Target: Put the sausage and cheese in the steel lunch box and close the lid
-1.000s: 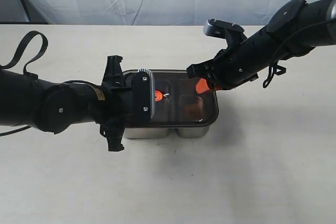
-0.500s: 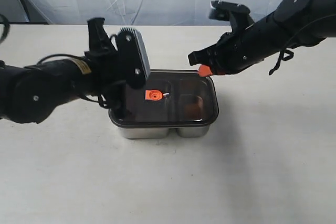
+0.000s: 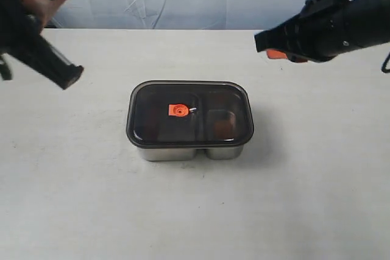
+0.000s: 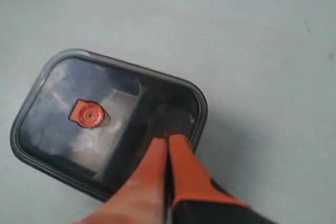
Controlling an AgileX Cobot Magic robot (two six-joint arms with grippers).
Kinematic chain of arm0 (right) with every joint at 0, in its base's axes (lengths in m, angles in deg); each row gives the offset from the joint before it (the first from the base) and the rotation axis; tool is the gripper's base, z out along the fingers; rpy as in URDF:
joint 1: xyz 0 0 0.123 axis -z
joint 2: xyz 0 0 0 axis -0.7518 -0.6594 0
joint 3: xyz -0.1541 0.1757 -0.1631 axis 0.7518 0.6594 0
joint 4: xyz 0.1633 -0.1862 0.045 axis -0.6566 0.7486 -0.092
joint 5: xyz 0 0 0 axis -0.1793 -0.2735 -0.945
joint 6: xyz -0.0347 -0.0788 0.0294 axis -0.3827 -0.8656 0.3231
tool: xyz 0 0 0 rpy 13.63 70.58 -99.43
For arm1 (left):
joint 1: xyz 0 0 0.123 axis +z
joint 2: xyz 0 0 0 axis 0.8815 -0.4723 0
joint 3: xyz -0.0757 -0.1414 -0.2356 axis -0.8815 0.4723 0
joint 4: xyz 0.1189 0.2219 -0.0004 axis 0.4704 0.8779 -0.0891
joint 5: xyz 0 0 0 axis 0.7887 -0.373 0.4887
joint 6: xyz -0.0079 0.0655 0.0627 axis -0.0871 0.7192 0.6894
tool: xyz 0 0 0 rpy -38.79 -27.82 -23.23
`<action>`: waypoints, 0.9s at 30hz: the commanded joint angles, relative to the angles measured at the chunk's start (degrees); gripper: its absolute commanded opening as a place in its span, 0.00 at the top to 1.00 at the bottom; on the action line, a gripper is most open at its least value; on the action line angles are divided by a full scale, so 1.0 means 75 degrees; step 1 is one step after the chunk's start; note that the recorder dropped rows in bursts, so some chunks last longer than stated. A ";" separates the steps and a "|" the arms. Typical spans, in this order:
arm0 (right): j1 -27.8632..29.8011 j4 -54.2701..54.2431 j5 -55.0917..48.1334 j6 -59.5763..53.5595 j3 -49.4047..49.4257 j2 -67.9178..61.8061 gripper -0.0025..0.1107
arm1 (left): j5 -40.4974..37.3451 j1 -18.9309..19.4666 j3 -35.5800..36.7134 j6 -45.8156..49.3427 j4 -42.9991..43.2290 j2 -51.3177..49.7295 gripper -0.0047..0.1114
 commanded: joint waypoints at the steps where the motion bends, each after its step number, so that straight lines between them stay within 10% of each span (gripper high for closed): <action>1: 0.0012 0.0833 0.0267 0.0560 0.1051 0.1090 0.98 | 0.0178 -0.0019 0.0899 0.1417 -0.2124 0.2081 0.96; 8: 0.0012 0.0799 0.0179 0.0583 0.2275 0.1654 0.98 | 0.2707 -0.0019 0.1400 0.4086 -0.6978 0.4971 0.96; 22: 0.0012 0.0784 0.0236 0.0583 0.2275 0.1654 0.98 | 0.4396 -0.0019 0.1400 0.4094 -0.7021 0.5391 0.96; 27: 0.0012 0.0769 0.0236 0.0583 0.2275 0.1654 0.98 | 0.3529 0.0648 0.1673 0.1928 -0.7128 0.5642 0.96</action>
